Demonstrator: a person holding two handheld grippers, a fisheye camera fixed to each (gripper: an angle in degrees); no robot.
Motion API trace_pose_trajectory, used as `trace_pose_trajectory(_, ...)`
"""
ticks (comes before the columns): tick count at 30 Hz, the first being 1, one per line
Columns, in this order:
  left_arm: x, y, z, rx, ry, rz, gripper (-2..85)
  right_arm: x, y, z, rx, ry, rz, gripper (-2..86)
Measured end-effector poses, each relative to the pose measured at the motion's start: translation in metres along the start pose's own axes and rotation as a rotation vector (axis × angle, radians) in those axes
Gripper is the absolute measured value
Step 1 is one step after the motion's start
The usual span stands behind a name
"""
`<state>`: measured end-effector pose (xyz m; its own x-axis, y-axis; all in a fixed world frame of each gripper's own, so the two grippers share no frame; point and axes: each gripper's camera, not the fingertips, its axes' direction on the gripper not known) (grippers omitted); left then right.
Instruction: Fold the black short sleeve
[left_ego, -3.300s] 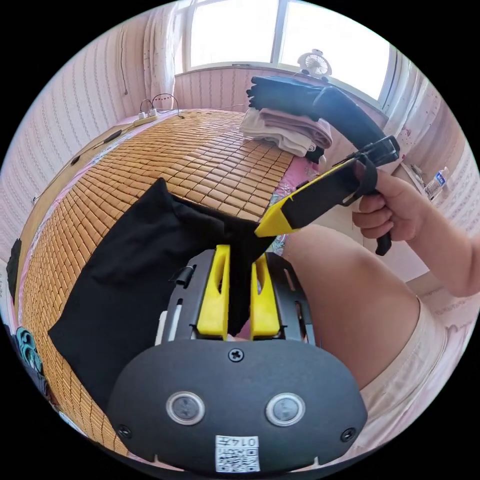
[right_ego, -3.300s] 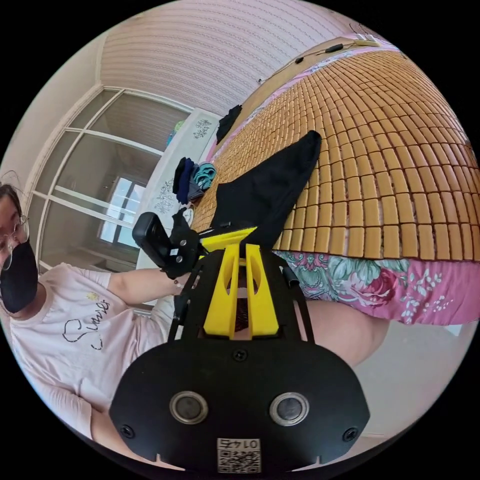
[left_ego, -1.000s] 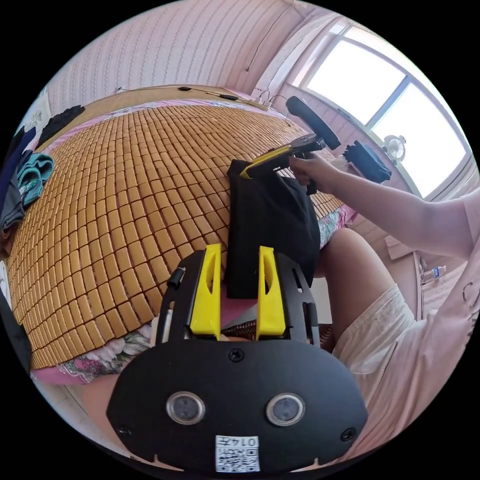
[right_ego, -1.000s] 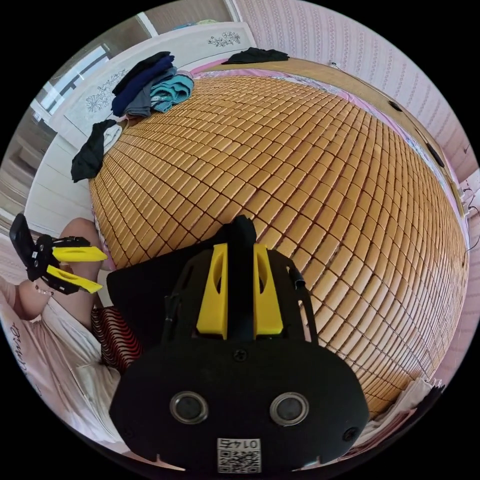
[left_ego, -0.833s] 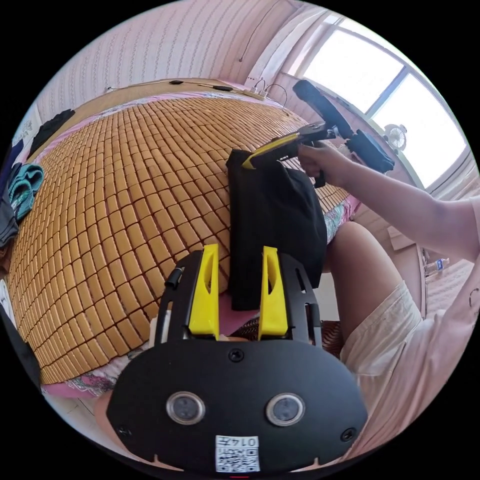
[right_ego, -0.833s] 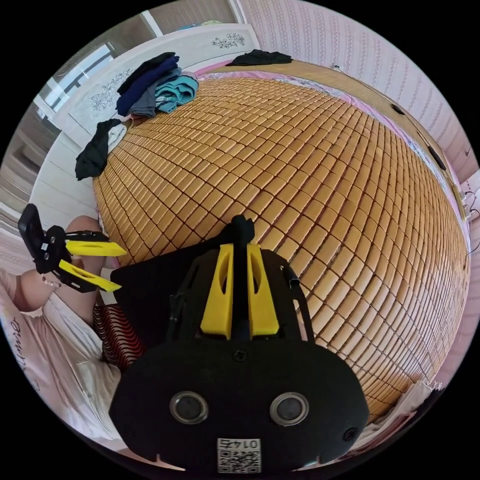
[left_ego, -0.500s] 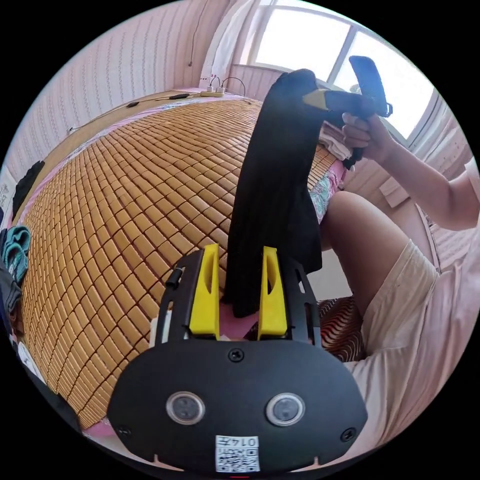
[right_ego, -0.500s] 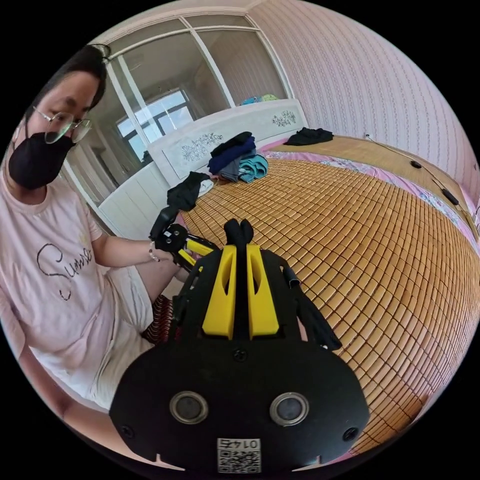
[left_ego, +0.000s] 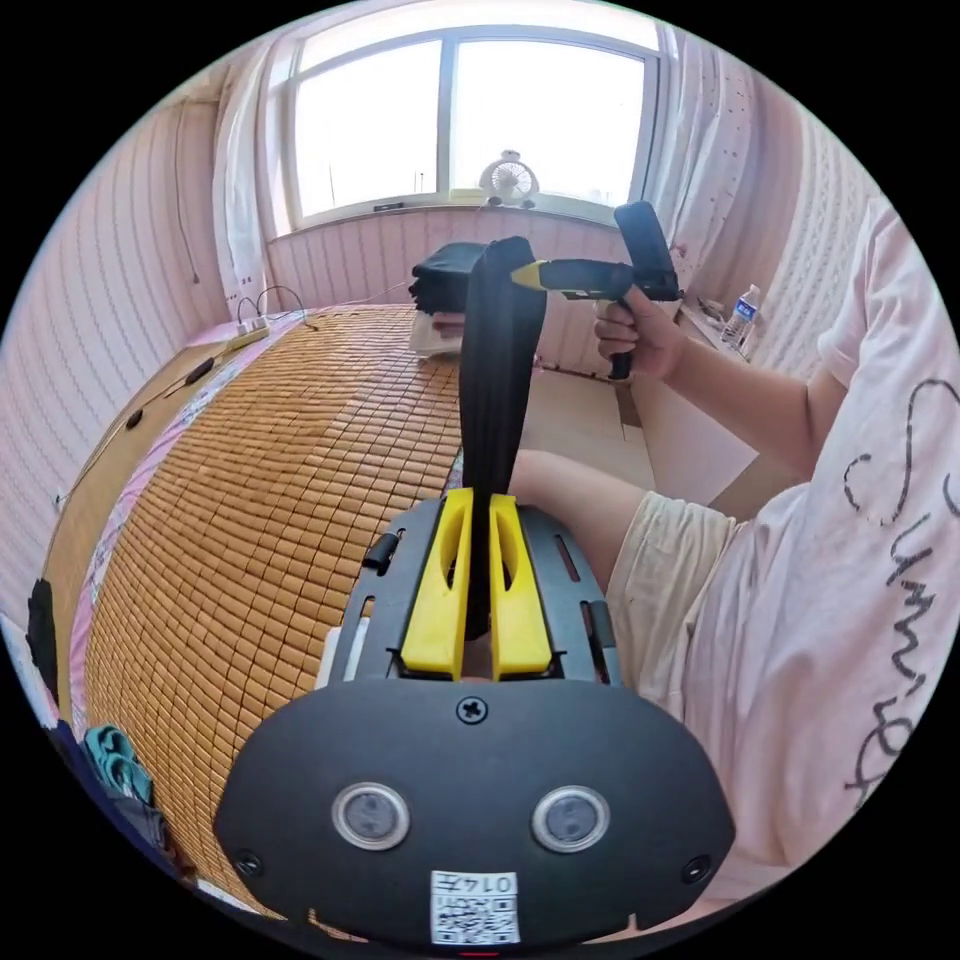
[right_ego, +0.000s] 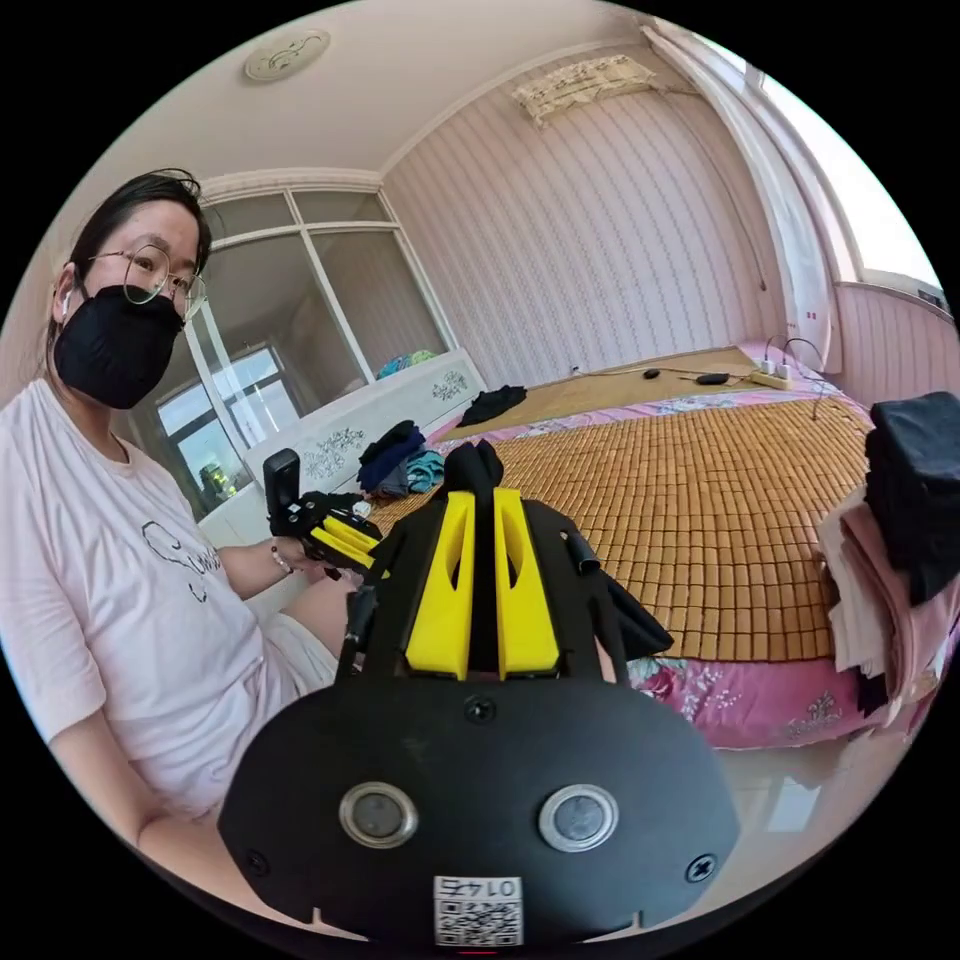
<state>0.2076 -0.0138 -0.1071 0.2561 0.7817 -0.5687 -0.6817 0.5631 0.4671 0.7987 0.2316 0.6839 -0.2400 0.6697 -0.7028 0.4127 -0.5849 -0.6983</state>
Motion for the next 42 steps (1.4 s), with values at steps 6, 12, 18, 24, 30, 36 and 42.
trace_pose_trajectory(6,0.009,-0.157,0.04,0.074,0.103,0.152,0.3,0.029,-0.031,-0.129,0.116,0.269,-0.004,2.6)
trace_pose_trajectory(12,-0.014,-0.342,0.092,0.156,0.143,0.215,1.5,0.13,-0.169,-0.184,-0.02,0.527,0.053,3.4)
trace_pose_trajectory(18,-0.125,-0.469,0.206,0.034,0.07,-0.125,4.8,0.328,-0.262,-0.138,-0.213,0.859,0.42,9.5)
trace_pose_trajectory(24,-0.144,-0.337,0.185,-0.037,0.052,-0.077,5.0,0.249,-0.157,-0.108,-0.058,0.746,0.215,9.6)
trace_pose_trajectory(30,-0.111,-0.104,0.074,-0.182,-0.128,-0.266,3.8,0.108,0.044,-0.017,-0.301,0.608,0.125,3.0)
trace_pose_trajectory(36,-0.058,-0.009,-0.051,-0.108,-0.448,-0.389,2.1,-0.004,0.047,0.084,-0.453,0.424,-0.002,0.0)
trace_pose_trajectory(42,-0.038,0.054,-0.145,0.029,-0.518,-0.479,0.7,-0.108,0.0,0.173,-0.471,0.243,-0.228,2.6)
